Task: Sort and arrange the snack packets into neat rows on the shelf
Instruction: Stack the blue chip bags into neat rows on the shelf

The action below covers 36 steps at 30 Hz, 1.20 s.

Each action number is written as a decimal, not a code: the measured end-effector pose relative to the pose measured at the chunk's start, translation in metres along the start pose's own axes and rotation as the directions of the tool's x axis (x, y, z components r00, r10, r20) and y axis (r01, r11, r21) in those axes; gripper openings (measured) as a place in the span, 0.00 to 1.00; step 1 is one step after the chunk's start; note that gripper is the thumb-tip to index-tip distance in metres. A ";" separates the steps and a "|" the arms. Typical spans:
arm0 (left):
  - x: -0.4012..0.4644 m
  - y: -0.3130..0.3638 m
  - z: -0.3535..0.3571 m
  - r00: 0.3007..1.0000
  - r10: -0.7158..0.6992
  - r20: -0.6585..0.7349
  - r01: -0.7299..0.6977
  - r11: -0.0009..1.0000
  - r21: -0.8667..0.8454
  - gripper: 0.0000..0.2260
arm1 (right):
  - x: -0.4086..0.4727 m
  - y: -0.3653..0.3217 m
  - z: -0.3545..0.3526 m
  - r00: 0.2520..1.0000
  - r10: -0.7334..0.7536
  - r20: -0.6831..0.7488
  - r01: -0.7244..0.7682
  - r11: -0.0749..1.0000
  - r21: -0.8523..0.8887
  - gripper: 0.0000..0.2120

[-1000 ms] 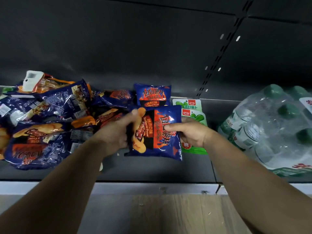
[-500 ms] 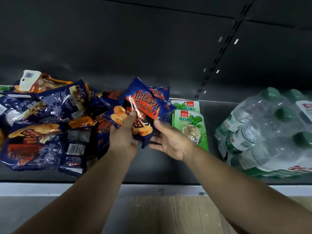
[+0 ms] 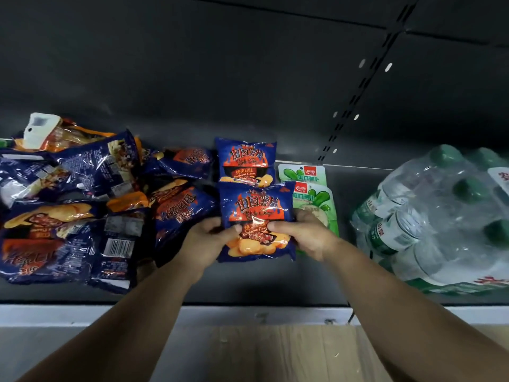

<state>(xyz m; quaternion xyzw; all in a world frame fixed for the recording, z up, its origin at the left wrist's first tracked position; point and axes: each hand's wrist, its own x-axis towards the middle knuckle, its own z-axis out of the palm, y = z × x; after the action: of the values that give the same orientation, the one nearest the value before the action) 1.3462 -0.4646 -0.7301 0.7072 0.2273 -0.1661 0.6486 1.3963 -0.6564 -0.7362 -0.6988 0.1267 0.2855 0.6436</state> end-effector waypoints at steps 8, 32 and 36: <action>0.027 0.012 -0.002 0.990 0.136 -0.023 -0.135 0.991 0.023 0.16 | 0.030 -0.021 0.020 0.947 -0.177 -0.267 0.146 0.981 -0.130 0.13; 0.034 0.033 -0.028 0.910 0.132 -0.392 -0.175 0.982 -0.076 0.12 | 0.051 -0.013 0.056 0.842 -0.222 -0.491 0.163 0.973 -0.161 0.16; 0.041 0.049 -0.033 0.971 0.024 -0.239 -0.112 0.925 -0.363 0.22 | 0.051 -0.011 0.052 0.826 -0.221 -0.518 0.169 0.975 -0.147 0.15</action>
<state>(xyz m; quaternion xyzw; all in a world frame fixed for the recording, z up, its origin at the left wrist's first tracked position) 1.4054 -0.4301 -0.7074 0.5925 0.3036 -0.0140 0.7460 1.4315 -0.5943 -0.7560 -0.7893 0.2139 0.0196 0.5751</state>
